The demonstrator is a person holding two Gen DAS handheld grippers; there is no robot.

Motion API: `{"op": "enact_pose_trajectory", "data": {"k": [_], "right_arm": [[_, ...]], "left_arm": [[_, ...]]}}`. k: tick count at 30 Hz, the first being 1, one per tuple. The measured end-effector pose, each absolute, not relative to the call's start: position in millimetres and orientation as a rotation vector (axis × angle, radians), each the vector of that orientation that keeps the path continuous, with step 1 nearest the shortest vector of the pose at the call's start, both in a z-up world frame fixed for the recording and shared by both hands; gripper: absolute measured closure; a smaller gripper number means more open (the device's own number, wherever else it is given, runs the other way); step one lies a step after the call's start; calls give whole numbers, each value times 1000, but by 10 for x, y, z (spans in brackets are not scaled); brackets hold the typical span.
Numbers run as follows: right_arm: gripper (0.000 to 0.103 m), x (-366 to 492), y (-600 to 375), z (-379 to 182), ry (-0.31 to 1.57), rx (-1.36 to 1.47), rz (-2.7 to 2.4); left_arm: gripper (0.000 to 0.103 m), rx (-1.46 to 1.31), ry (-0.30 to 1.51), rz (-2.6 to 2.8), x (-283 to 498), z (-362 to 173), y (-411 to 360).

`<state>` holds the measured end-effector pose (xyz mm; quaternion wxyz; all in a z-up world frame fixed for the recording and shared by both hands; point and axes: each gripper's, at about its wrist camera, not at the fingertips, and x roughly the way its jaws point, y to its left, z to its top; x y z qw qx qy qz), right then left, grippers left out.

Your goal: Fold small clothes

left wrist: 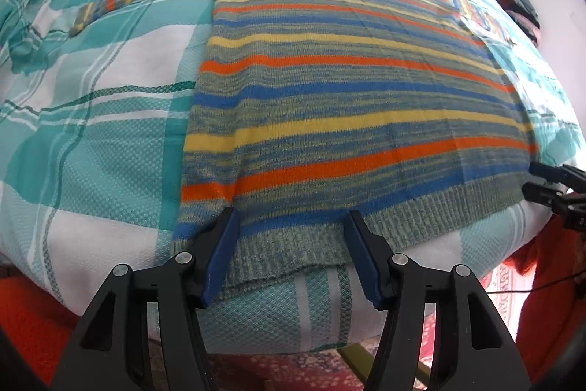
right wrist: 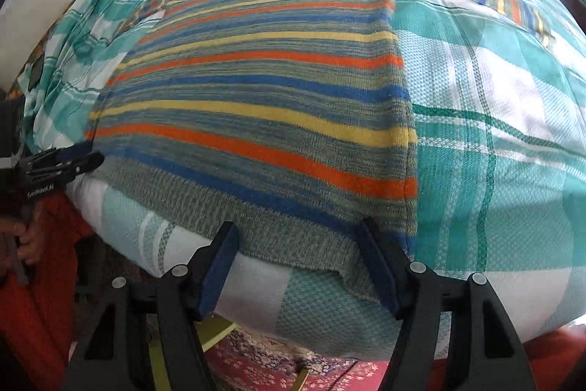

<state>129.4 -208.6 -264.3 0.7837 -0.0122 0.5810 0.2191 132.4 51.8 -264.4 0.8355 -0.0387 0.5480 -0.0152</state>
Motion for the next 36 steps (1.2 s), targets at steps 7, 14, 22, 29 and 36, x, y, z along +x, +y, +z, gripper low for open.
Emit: {"op": "enact_pose_trajectory", "data": {"k": [7, 14, 22, 29, 36], "right_arm": [[33, 1255, -2103, -2651, 1225, -16, 457], [30, 1252, -2133, -2652, 1231, 0, 471], [29, 1242, -2107, -2650, 1228, -7, 456], [24, 1256, -2081, -2662, 1229, -10, 457], [19, 1249, -2046, -2674, 1222, -19, 460]], "left_arm": [[41, -55, 1136, -14, 1266, -2660, 499], [39, -45, 1147, -14, 1285, -2652, 488], [39, -38, 1147, -17, 1256, -2636, 489], [38, -32, 1150, -13, 1256, -2639, 483], [37, -27, 1150, -11, 1254, -2640, 483]]}}
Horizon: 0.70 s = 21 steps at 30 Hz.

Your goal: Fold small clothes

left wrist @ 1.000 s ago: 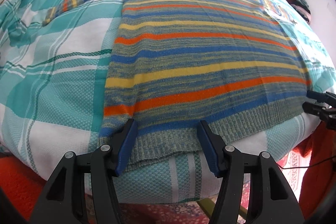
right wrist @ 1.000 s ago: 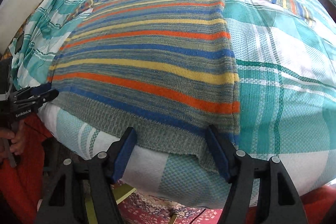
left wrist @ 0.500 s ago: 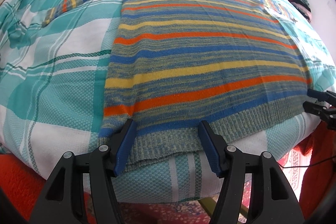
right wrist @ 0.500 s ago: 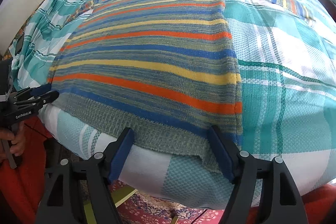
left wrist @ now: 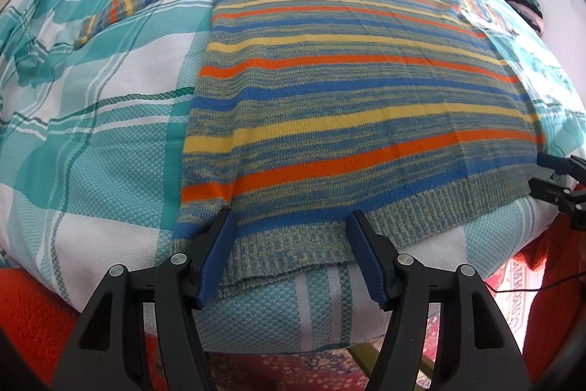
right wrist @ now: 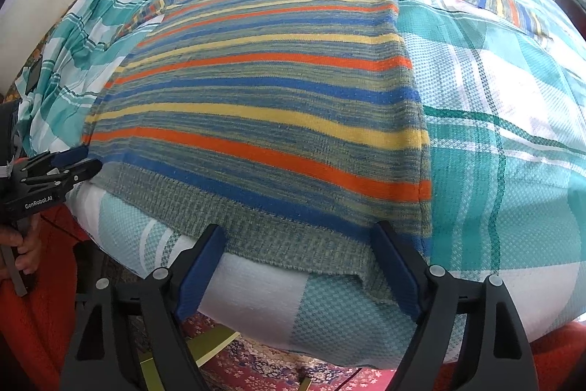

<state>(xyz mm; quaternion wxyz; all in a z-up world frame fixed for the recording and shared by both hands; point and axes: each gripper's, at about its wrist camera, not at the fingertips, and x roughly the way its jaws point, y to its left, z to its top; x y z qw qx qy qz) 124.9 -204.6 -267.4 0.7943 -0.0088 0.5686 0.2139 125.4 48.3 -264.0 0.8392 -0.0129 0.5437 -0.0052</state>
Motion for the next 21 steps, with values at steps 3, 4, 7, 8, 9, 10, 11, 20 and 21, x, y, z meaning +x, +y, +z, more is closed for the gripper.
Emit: {"op": "enact_pose_trajectory", "data": {"k": [3, 4, 7, 8, 9, 10, 11, 20, 21], "right_arm": [[19, 1240, -2044, -2676, 1215, -23, 459], [19, 1237, -2045, -2676, 1214, -22, 459], [19, 1232, -2055, -2675, 1208, -20, 460], [19, 1228, -2056, -2675, 1206, -20, 460], [19, 1225, -2057, -2672, 1205, -19, 459], [19, 1221, -2060, -2670, 1205, -18, 458], [19, 1218, -2063, -2662, 1204, -16, 459], [18, 1176, -2128, -2580, 1218, 17, 474], [19, 1199, -2148, -2536, 1229, 33, 482]], "left_arm": [[37, -21, 1148, -9, 1252, -2639, 481], [36, -21, 1147, -8, 1251, -2640, 480], [34, -10, 1140, -1, 1236, -2635, 469], [32, -1, 1138, 5, 1224, -2627, 462], [30, 13, 1137, 15, 1206, -2612, 452], [29, 29, 1135, 26, 1185, -2590, 435], [27, 55, 1134, 39, 1149, -2557, 411], [14, 44, 918, 152, 912, -1943, 526], [14, 19, 895, 193, 920, -1903, 617]]}}
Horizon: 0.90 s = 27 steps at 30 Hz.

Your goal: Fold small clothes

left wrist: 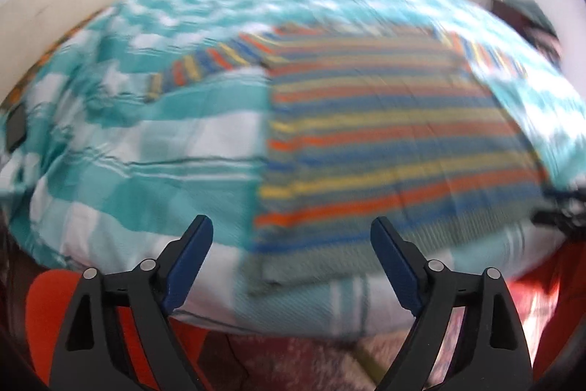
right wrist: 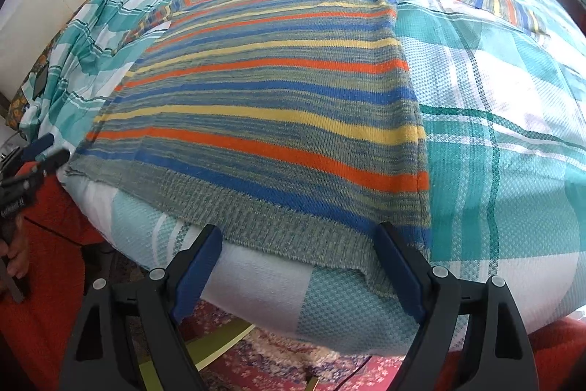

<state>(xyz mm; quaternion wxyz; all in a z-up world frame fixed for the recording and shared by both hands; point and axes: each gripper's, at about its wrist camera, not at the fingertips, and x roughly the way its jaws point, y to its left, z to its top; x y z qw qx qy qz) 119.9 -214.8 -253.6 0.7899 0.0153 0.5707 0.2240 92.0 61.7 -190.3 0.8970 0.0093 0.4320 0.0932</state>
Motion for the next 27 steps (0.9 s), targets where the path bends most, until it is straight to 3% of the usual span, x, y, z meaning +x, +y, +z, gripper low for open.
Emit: {"op": "enact_pose_trajectory", "data": {"k": [5, 12, 17, 22, 27], "right_arm": [[22, 1458, -2697, -1929, 1123, 332, 563], [21, 2731, -4336, -1102, 844, 452, 288], [22, 3436, -5269, -2057, 928, 898, 106], [25, 3501, -5373, -3033, 970, 1248, 28], [25, 3741, -5334, -3129, 874, 1260, 51]], "left_arm": [[14, -52, 843, 377, 983, -1867, 1045], [14, -181, 847, 549, 1006, -1985, 1489], [14, -185, 901, 589, 1074, -2147, 1519], [14, -143, 925, 601, 1107, -2217, 1486], [14, -157, 970, 604, 1161, -2328, 1486]]}}
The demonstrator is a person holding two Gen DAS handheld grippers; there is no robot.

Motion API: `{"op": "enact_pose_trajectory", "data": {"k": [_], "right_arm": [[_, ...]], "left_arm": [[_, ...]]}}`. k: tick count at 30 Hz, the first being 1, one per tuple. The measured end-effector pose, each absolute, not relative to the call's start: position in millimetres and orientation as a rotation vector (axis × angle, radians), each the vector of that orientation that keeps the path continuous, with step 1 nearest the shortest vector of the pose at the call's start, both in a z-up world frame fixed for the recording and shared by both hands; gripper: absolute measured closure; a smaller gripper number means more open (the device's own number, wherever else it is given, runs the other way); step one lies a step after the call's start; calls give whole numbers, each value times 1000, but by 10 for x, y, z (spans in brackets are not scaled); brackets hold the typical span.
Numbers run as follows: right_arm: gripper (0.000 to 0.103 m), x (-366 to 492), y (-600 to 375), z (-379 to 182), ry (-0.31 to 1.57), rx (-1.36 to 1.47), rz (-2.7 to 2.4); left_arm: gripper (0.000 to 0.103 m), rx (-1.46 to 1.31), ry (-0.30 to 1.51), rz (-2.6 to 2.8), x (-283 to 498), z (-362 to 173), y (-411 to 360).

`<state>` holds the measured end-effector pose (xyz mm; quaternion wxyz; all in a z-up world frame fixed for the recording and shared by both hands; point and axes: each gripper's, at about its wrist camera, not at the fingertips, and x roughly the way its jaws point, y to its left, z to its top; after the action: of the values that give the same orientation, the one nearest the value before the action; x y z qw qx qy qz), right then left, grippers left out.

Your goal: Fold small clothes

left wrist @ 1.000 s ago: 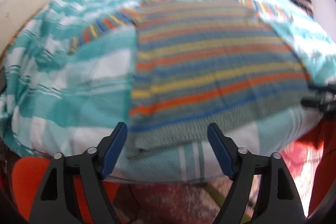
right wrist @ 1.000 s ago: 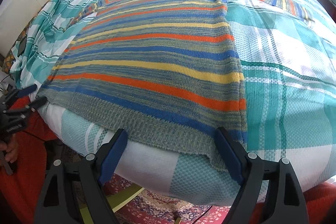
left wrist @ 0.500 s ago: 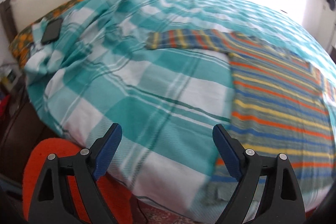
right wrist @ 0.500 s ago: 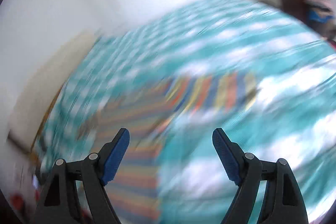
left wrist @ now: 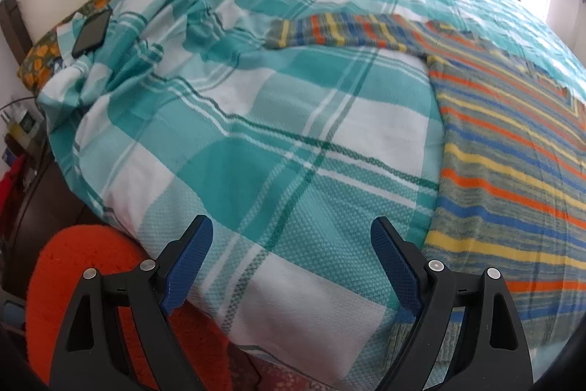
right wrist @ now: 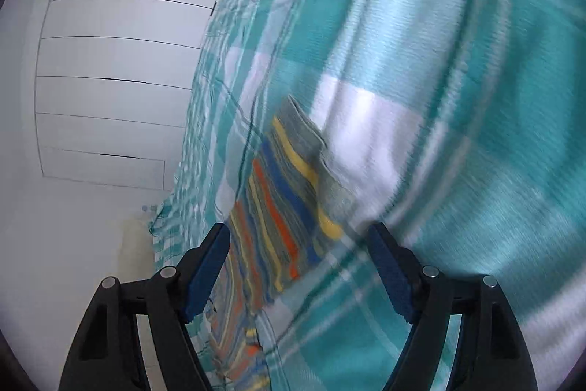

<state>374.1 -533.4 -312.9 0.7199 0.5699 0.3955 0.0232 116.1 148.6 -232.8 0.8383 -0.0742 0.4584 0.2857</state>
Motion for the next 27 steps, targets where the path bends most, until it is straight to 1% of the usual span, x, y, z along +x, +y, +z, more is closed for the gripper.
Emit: {"op": "enact_pose_trajectory", "data": {"k": [5, 6, 7, 8, 11, 14, 16, 18, 21, 23, 24, 25, 26, 27], "right_arm": [[28, 3980, -5265, -3221, 888, 1222, -14], [42, 4047, -5209, -3193, 920, 1161, -25], [87, 4107, -5141, -3174, 960, 1099, -40], [96, 4168, -5080, -3162, 1031, 1025, -68], [97, 4203, -4962, -2947, 1002, 943, -101], [97, 4330, -4655, -2350, 924, 759, -33], [97, 4409, -4365, -1985, 885, 687, 60], [97, 4516, -3890, -1579, 847, 627, 198], [97, 4616, -3045, -1147, 831, 546, 422], [96, 4630, -2517, -1031, 836, 513, 538], [89, 4644, -2248, -1025, 848, 499, 587], [49, 4641, -2077, -1077, 875, 489, 616], [19, 4707, -1848, -1165, 936, 474, 633], [1, 4732, -1786, -1245, 954, 472, 630]], "left_arm": [[14, -141, 992, 598, 1185, -2373, 1434], [14, -139, 998, 596, 1191, -2388, 1425], [14, -138, 1004, 595, 1198, -2400, 1417], [14, -137, 1008, 593, 1199, -2406, 1412], [14, -150, 1003, 578, 1193, -2406, 1403], [14, -165, 1010, 562, 1210, -2435, 1412], [14, -177, 1013, 556, 1222, -2448, 1415], [14, -194, 1011, 549, 1223, -2449, 1425], [14, -214, 1003, 545, 1213, -2431, 1447], [14, -225, 1008, 544, 1201, -2434, 1463], [14, -232, 1011, 544, 1194, -2438, 1473], [14, -238, 1012, 545, 1184, -2438, 1481], [14, -244, 1011, 545, 1173, -2433, 1491], [14, -252, 1008, 544, 1160, -2425, 1501]]}}
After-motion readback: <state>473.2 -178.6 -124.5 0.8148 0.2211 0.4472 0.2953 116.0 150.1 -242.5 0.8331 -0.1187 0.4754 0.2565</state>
